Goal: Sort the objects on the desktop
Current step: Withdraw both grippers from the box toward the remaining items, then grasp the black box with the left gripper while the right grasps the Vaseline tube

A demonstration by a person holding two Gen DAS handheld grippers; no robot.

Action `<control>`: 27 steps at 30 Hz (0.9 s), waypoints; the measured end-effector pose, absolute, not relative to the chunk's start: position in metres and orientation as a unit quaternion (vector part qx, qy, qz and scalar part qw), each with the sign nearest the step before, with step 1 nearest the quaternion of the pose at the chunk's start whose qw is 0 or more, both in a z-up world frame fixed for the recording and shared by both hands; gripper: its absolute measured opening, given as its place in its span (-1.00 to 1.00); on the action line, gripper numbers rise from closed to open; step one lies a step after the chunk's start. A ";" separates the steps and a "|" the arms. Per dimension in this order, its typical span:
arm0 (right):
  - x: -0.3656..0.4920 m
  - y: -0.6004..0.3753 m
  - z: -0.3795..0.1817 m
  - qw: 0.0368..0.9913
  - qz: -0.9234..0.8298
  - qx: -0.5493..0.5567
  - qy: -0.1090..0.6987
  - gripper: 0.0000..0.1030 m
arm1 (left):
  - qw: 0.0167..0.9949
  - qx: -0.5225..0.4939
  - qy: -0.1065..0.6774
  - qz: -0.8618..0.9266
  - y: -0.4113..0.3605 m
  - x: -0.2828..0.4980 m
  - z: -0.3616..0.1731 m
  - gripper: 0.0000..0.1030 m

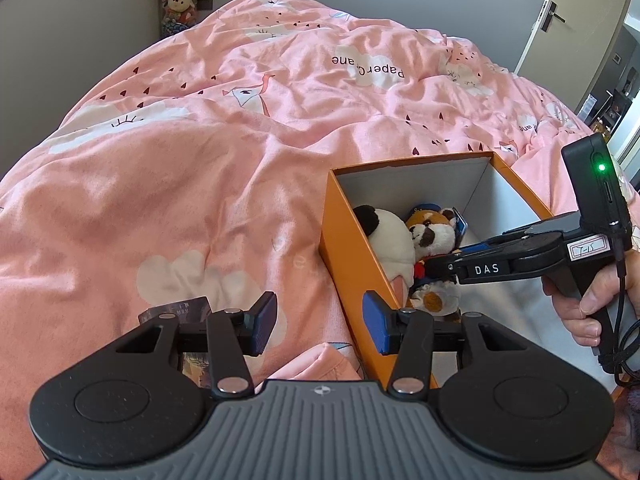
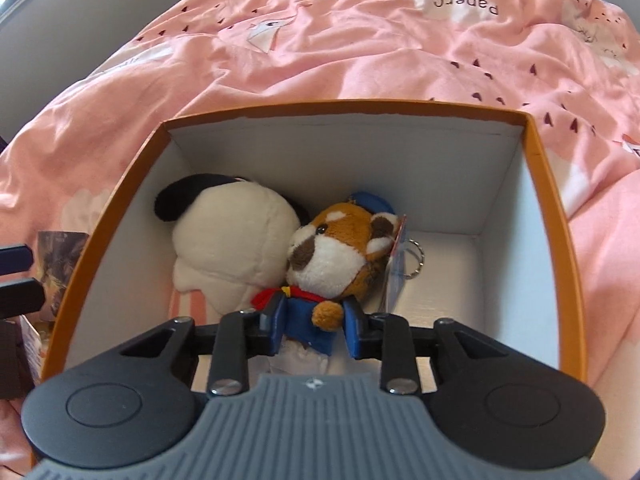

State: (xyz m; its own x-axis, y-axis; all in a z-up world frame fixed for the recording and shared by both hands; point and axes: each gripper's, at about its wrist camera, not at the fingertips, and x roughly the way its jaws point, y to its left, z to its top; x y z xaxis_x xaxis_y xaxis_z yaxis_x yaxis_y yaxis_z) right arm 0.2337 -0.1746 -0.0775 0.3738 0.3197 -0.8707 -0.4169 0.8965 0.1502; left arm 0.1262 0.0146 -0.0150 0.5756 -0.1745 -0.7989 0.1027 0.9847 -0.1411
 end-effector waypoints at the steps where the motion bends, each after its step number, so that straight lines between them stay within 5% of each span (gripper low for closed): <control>1: 0.232 -0.172 -0.076 0.828 0.225 -0.053 0.510 -0.41 | 0.887 -0.039 0.454 -0.079 0.014 0.126 -0.015 0.08; 27: 0.175 -0.162 -0.011 0.868 0.234 -0.074 0.431 -0.31 | 0.900 -0.055 0.432 -0.035 0.049 0.089 0.024 0.08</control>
